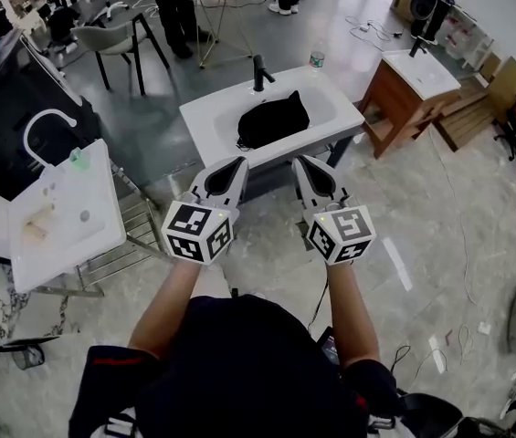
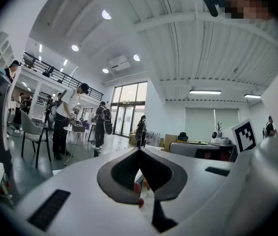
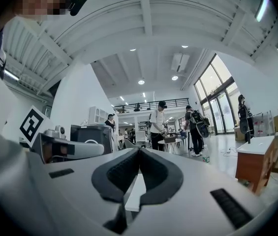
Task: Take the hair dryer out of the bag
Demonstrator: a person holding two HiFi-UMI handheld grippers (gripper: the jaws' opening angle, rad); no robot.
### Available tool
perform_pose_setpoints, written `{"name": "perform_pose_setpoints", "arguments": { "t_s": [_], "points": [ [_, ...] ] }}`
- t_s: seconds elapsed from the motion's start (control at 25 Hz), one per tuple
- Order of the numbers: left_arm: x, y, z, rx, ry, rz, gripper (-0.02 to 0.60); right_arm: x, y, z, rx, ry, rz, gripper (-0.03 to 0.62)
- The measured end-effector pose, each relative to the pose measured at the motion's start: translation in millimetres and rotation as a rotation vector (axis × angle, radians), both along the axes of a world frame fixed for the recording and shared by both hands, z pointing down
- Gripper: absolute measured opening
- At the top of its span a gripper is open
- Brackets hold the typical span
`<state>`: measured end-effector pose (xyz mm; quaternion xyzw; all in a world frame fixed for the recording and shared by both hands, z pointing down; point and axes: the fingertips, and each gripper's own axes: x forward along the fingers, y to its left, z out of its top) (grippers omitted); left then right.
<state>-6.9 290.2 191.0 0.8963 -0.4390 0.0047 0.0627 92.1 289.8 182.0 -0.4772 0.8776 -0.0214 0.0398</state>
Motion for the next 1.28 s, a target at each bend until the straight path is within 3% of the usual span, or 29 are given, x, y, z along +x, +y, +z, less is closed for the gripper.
{"name": "perform_pose_setpoints", "arguments": {
  "t_s": [0.68,1.28],
  "points": [
    [4,-27,7,-0.023,-0.028,0.002,0.012,8,-19,6,-0.022,-0.009,0.002,0.034],
    [-12,-109,25,-0.074,-0.012,0.013,0.012,-10,-106,23,-0.073,-0.010,0.010,0.034]
  ]
}}
